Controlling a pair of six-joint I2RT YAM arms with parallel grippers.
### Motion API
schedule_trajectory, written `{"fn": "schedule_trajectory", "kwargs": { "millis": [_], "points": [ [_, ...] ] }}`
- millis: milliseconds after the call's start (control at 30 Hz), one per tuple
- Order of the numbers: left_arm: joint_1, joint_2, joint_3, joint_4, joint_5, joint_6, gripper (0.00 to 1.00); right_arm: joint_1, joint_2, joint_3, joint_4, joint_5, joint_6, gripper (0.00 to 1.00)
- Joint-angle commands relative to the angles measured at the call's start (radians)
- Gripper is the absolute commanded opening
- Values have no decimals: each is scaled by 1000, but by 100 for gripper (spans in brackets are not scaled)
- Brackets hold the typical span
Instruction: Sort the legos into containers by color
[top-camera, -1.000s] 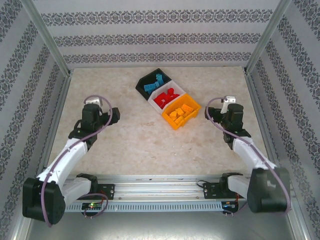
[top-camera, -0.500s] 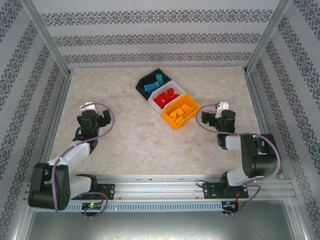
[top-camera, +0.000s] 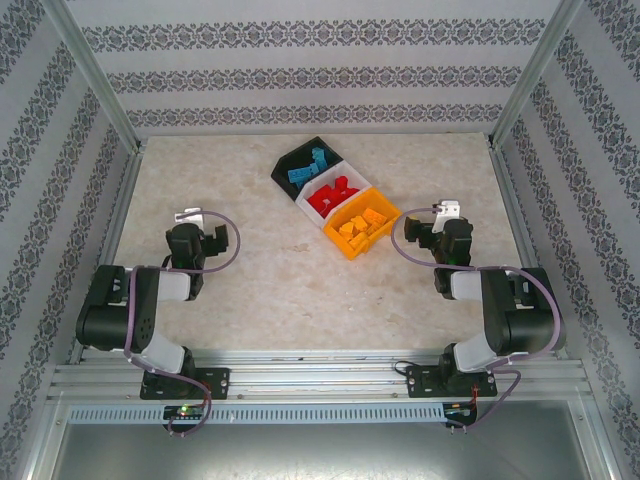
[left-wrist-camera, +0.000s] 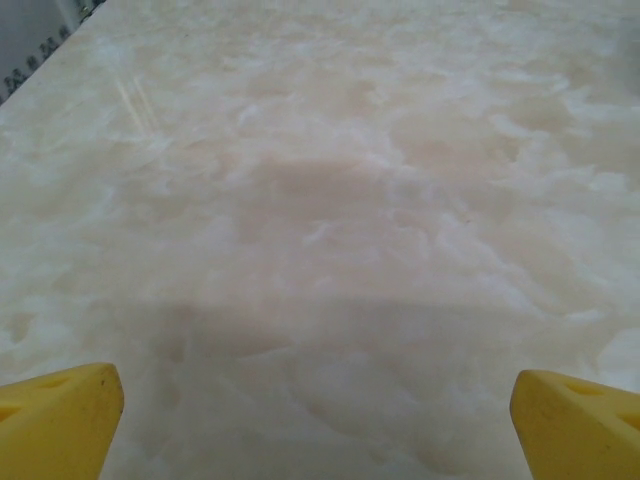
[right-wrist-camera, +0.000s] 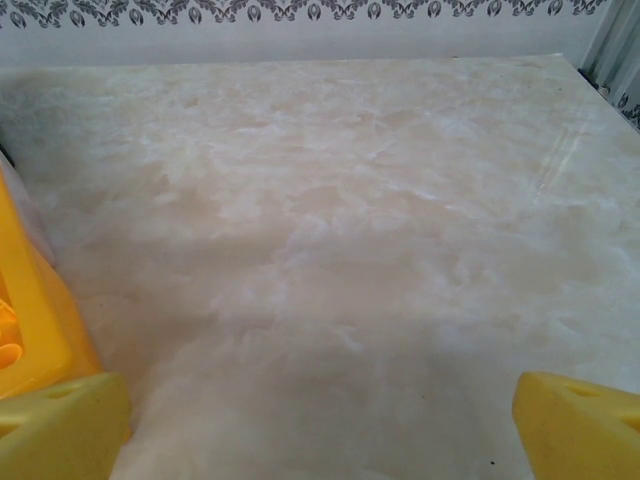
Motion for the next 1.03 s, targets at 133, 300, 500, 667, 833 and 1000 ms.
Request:
{"fn": "schedule_trajectory", "kwargs": {
  "millis": [133,300,500,667,833,1000],
  "points": [
    [6,39,-33,194,36,39,100,7,1,1,36,14,-17,98],
    [4,34,-28,175,31,35,100,7,1,2,37,15,-17,98],
    [4,35,-30,181,42,38,100,8,1,2,37,17,-17,98],
    [4,35,-30,181,41,38,100,10,4,4,35,17,-20,98],
    [5,34,-30,182,42,38,100,10,3,6,31,11,-22,98],
    [5,34,-30,181,41,38,100,10,2,1,36,13,-23,98]
  ]
}}
